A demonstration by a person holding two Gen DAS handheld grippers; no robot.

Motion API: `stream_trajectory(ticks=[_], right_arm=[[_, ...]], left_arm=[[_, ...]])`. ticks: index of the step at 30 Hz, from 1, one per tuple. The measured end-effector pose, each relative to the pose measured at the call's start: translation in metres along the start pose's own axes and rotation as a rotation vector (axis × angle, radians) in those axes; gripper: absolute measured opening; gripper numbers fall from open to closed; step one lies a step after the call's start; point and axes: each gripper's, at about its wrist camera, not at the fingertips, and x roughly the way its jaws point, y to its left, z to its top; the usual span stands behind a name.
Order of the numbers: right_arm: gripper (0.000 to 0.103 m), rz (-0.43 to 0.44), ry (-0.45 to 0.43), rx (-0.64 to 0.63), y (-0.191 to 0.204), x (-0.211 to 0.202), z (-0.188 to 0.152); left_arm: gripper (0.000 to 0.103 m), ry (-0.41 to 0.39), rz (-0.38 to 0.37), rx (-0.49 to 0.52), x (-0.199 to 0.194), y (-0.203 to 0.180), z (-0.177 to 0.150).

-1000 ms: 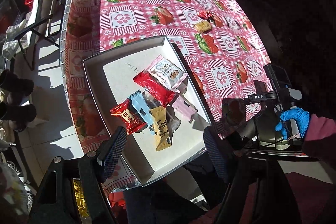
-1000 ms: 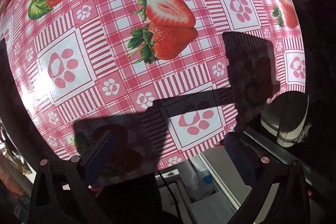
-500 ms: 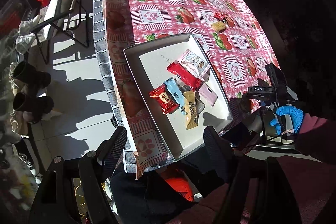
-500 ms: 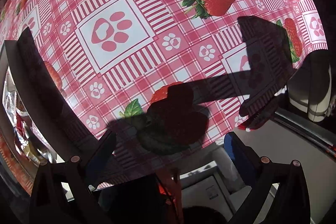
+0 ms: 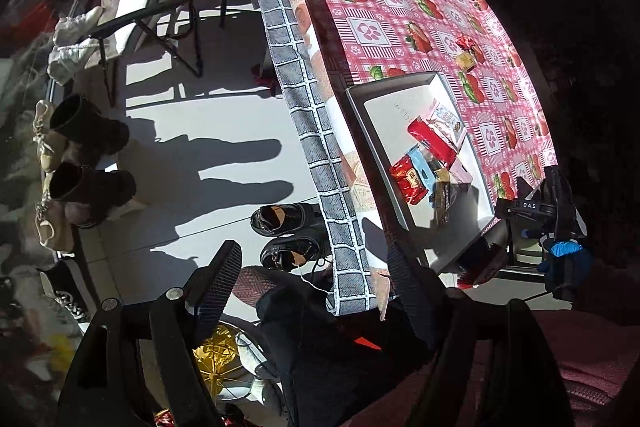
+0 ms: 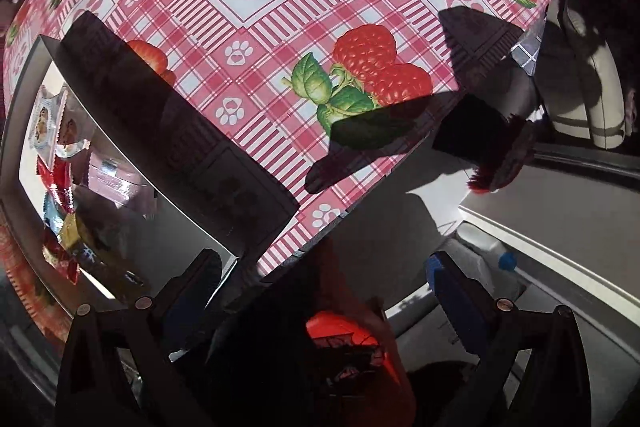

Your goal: Organize snacks

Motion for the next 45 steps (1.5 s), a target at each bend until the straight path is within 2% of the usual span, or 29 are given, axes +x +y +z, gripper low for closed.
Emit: stream_trajectory(ticks=[1,3,5,7,9,11,13,15,17,19,22,27,33,40,45], right_arm=[[0.103,0.011,0.011,0.006,0.0,0.005,-0.001],[0.103,0.014,0.053,0.016,-0.008,0.019,0.0],[0.103,0.052,0.063,0.043,-0.019,0.023,-0.001],[0.103,0.045,0.068,0.061,-0.026,0.024,-0.003],[0.103,-0.021,0.06,0.083,-0.034,0.02,-0.01],[0.103,-0.034,0.021,0.13,-0.041,0.008,-0.017],[0.103,-0.059,-0.036,0.194,-0.045,-0.01,-0.029],[0.103,-0.09,-0.016,0.229,-0.045,-0.015,-0.047],[0.103,-0.119,0.023,0.203,-0.038,-0.019,-0.064],[0.103,-0.18,0.008,0.145,-0.027,-0.029,-0.078],[0.103,-0.251,0.039,0.071,-0.014,-0.039,-0.092],[0.103,-0.365,0.1,-0.032,-0.001,-0.05,-0.098],[0.103,-0.538,0.17,-0.196,0.023,-0.058,-0.104],[0.103,-0.619,0.179,-0.247,0.043,-0.075,-0.105],[0.103,-0.646,0.164,-0.274,0.06,-0.082,-0.1]], left_arm=[[0.079,0.006,0.013,-0.02,-0.002,0.002,0.0],[0.079,-0.006,-0.037,-0.021,-0.005,0.006,-0.001],[0.079,0.007,-0.036,0.001,0.0,0.008,0.0],[0.079,0.04,-0.047,0.038,0.008,0.01,0.004],[0.079,0.045,-0.085,0.089,0.014,0.013,0.011],[0.079,0.074,-0.132,0.167,0.024,0.012,0.021],[0.079,0.074,-0.116,0.264,0.031,0.008,0.028],[0.079,0.043,-0.127,0.321,0.033,0.009,0.033],[0.079,0.032,-0.174,0.325,0.037,0.014,0.038],[0.079,0.034,-0.216,0.317,0.042,0.018,0.041],[0.079,0.015,-0.25,0.331,0.044,0.018,0.043],[0.079,-0.034,-0.255,0.362,0.045,0.023,0.038],[0.079,-0.063,-0.251,0.349,0.049,0.037,0.029],[0.079,-0.097,-0.257,0.363,0.044,0.045,0.024],[0.079,-0.107,-0.264,0.36,0.042,0.049,0.026]])
